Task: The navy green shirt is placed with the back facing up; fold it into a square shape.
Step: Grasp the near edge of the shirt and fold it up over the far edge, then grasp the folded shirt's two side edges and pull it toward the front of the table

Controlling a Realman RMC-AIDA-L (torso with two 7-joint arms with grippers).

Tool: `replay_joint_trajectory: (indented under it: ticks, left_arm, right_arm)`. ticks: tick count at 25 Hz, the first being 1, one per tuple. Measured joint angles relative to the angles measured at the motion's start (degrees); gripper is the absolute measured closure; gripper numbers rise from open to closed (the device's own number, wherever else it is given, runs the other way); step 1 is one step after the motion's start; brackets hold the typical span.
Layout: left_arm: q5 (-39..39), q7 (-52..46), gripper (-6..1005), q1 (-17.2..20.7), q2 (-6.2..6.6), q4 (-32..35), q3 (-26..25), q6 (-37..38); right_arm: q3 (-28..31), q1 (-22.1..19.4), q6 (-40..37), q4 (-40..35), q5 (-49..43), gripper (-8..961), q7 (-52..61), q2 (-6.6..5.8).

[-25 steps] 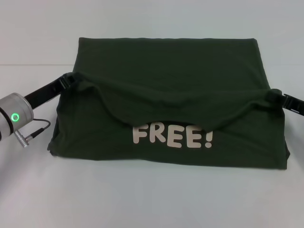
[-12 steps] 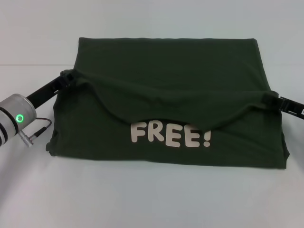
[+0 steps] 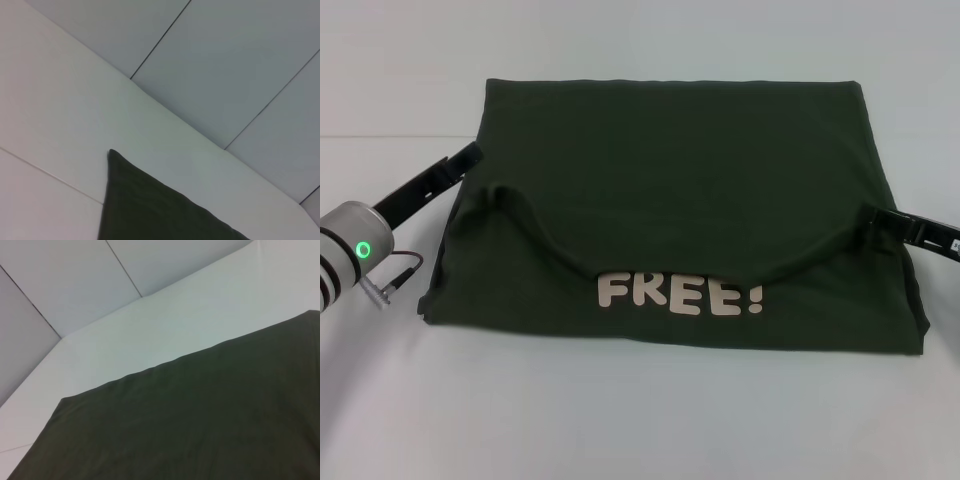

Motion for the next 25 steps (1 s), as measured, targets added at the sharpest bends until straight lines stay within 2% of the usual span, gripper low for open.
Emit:
replay_joint_trajectory:
  ticks: [1, 4, 7, 9, 13, 15, 17, 20, 25]
  left_arm:
    - [0.0, 0.0, 620, 0.2, 0.04, 0.0, 0.0, 0.1]
    - [0.2, -0.5, 504, 1.1, 0.46, 0.1, 0.5, 2.0]
    - [0.4, -3.4, 370, 3.1, 1.98, 0.2, 3.2, 7.7]
    - [0.5, -6.7, 286, 4.8, 3.99, 0.2, 6.7, 12.7]
    - [0.6, -17.2, 128, 8.1, 9.74, 0.2, 17.1, 23.8]
    - [0.8, -22.5, 126, 9.3, 12.54, 0.6, 21.4, 27.5]
    - [2.3, -25.6, 123, 10.1, 14.35, 1.7, 23.3, 29.6]
    - [7.6, -28.0, 121, 11.3, 15.13, 5.3, 23.2, 30.1]
    - [13.6, -28.6, 121, 11.3, 15.10, 7.4, 23.2, 27.4]
  right_arm:
    - [0.1, -0.2, -0.1, -0.1, 0.0, 459, 0.2, -0.14]
    - [0.1, -0.9, -2.3, -0.3, 0.1, 386, 0.3, -0.71]
    - [0.2, -2.4, -6.4, -1.2, 0.1, 314, -0.3, -1.54]
    - [0.1, -3.6, -9.5, -1.8, 0.1, 265, -0.9, -2.24]
    - [-0.3, -5.9, -17.6, -2.5, -0.3, 149, -3.7, -3.92]
    - [-0.3, -7.3, -21.2, -2.6, -0.4, 81, -5.5, -4.44]
    - [-0.2, -8.3, -23.5, -2.6, -0.4, 13, -7.2, -4.75]
    - [-0.4, -9.6, -25.8, -2.6, -0.5, 13, -8.9, -5.02]
    - [-0.5, -10.5, -27.9, -2.6, -0.5, 14, -11.1, -4.73]
